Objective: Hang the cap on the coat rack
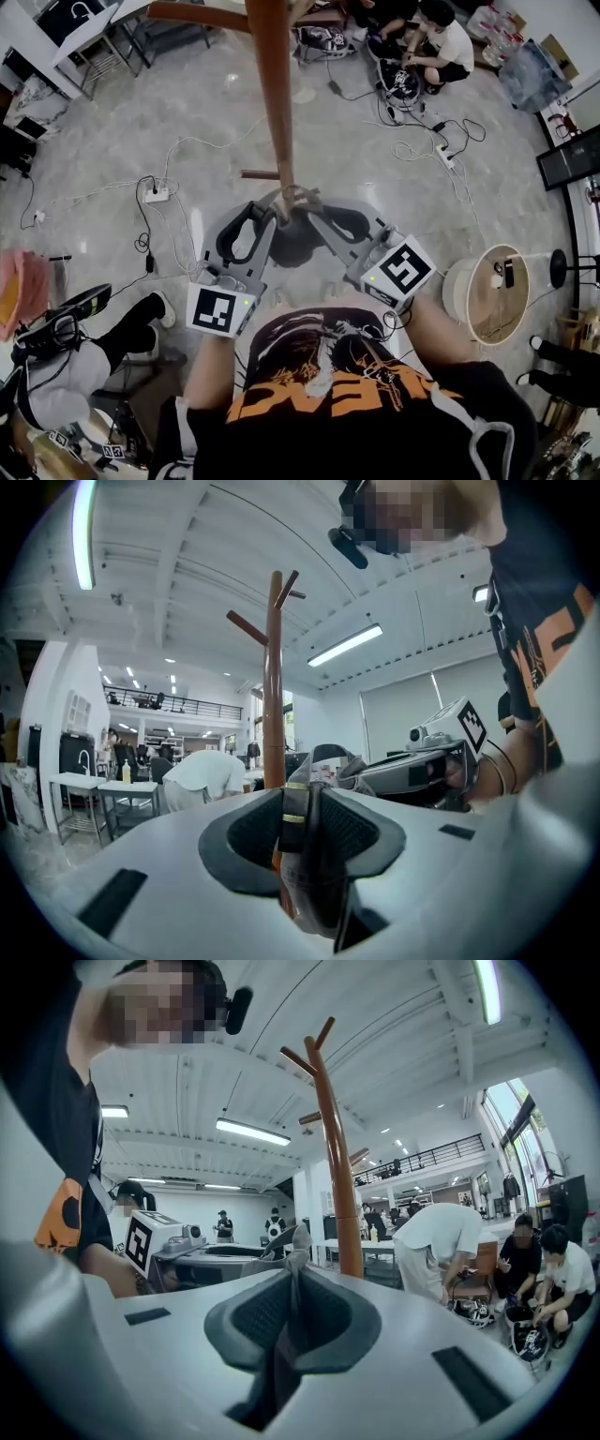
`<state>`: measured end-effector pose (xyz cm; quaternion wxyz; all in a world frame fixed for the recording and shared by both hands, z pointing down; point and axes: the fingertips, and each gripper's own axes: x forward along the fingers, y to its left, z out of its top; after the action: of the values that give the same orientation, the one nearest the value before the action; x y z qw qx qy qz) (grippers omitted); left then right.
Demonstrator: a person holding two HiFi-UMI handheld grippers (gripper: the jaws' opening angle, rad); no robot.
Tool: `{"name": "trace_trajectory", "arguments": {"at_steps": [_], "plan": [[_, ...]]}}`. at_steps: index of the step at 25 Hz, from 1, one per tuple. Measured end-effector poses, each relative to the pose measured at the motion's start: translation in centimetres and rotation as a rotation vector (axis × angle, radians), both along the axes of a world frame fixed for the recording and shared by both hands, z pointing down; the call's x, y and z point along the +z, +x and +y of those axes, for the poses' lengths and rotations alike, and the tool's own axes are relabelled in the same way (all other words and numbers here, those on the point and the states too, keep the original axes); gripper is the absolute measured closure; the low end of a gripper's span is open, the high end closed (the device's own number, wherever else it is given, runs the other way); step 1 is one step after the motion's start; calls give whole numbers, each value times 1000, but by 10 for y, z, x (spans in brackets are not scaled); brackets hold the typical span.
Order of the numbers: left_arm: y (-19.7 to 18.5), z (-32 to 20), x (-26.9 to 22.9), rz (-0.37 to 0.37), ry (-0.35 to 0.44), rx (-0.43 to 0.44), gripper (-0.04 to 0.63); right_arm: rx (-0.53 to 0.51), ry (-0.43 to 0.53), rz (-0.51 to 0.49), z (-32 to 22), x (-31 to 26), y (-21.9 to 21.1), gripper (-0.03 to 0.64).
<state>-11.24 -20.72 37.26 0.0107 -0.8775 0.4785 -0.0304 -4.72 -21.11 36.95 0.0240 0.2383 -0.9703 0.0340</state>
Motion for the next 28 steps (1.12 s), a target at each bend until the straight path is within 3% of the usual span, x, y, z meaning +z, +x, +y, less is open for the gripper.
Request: {"name": "trace_trajectory", "arguments": {"at_steps": [4,16,28], "plan": [[0,-7,-3,39,23,11,449,19,0,-20,-5,7,-2,583],[0,-20,15,43,14,29,449,52,5,-8,-24,26,-3,583],[-11,-52,39,41,5,-2,449,82,-62,14,-61,55,-10,583]]}}
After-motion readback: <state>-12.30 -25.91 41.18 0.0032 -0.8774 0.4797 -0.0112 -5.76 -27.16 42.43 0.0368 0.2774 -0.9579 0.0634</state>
